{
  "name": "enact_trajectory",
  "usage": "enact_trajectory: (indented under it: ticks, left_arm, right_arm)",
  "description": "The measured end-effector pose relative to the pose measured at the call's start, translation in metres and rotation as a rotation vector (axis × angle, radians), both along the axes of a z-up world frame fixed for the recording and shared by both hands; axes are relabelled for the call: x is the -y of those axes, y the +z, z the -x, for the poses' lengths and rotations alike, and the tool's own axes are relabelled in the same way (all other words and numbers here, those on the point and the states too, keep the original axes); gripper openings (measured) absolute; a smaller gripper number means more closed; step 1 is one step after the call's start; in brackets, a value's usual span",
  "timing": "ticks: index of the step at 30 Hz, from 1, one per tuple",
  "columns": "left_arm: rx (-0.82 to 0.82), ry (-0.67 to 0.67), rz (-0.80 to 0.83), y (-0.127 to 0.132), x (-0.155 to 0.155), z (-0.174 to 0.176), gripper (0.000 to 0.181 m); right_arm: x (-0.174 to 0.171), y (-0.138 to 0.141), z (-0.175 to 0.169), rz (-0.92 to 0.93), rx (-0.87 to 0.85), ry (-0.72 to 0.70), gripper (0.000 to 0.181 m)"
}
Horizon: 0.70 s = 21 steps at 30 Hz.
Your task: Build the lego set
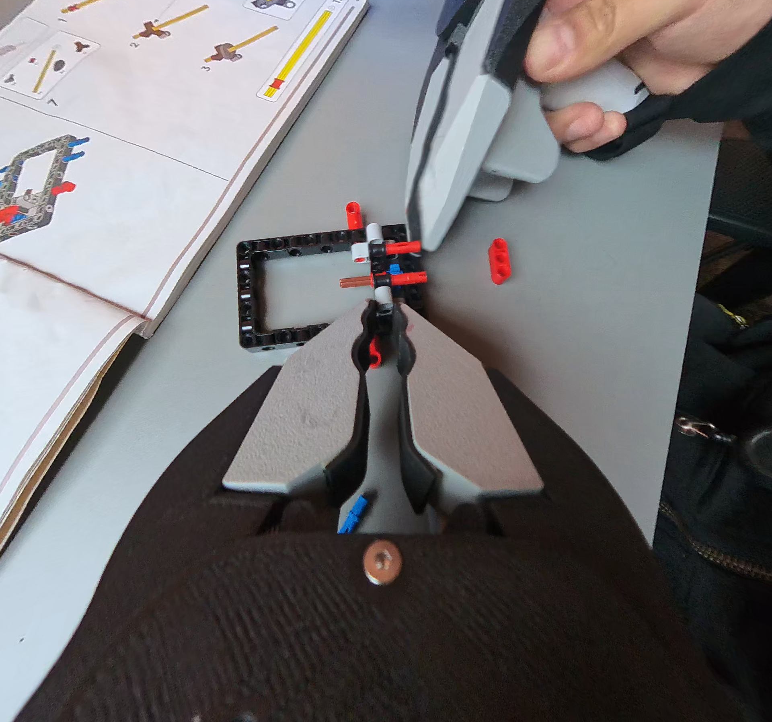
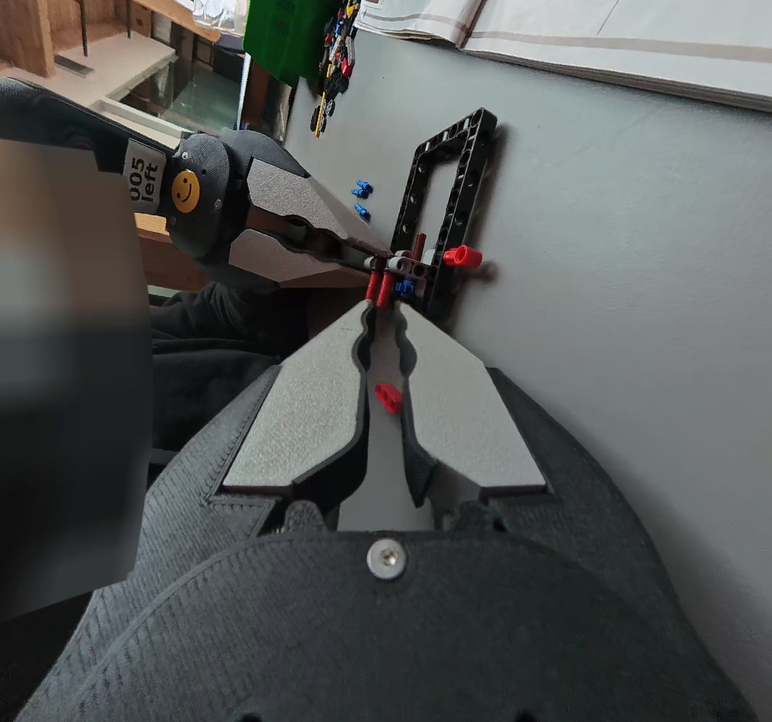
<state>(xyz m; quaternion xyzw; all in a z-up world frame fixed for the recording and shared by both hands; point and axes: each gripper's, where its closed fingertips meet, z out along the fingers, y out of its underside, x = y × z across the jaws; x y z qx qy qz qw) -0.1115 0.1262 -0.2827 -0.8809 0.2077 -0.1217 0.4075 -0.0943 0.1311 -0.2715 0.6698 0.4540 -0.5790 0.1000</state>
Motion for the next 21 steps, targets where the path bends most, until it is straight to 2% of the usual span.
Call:
enact_trajectory:
  ticks: [2,5,7,9,10,12,14,19,21]
  left_arm:
    - [0.005,0.009,0.003,0.0,-0.001,0.001,0.006]
    - [0.036,0.003,0.017,0.0,0.0,0.001,0.006]
    - [0.047,-0.017,0.018,0.001,0.001,0.0,0.006]
    - [0.057,-0.038,0.014,0.003,0.002,-0.003,0.009]
    - [0.056,-0.044,0.005,0.004,0.002,-0.003,0.012]
    - [0.037,-0.037,-0.035,0.008,0.001,0.0,0.022]
    - [0.019,-0.037,-0.066,0.013,0.003,0.003,0.026]
    - [-0.019,-0.092,-0.09,0.029,0.025,-0.002,0.026]
    - [-0.069,-0.143,-0.105,0.033,0.034,-0.014,0.023]
  right_arm:
    - [0.005,0.007,-0.005,0.007,-0.033,0.025,0.031]
    - [0.004,0.02,-0.017,-0.073,-0.122,0.023,0.047]
    - [0.011,0.038,-0.029,-0.113,-0.24,0.068,0.046]
    - [0.015,0.04,-0.043,-0.253,-0.299,0.129,0.041]
    - [0.016,0.033,-0.048,-0.364,-0.297,0.163,0.037]
    - [0.013,0.015,-0.054,-0.588,-0.266,0.222,0.042]
    - [0.015,0.003,-0.056,-0.741,-0.257,0.296,0.04]
    - [0.014,-0.015,-0.048,-0.919,-0.268,0.409,0.033]
    - [0.014,-0.02,-0.044,-0.923,-0.281,0.428,0.021]
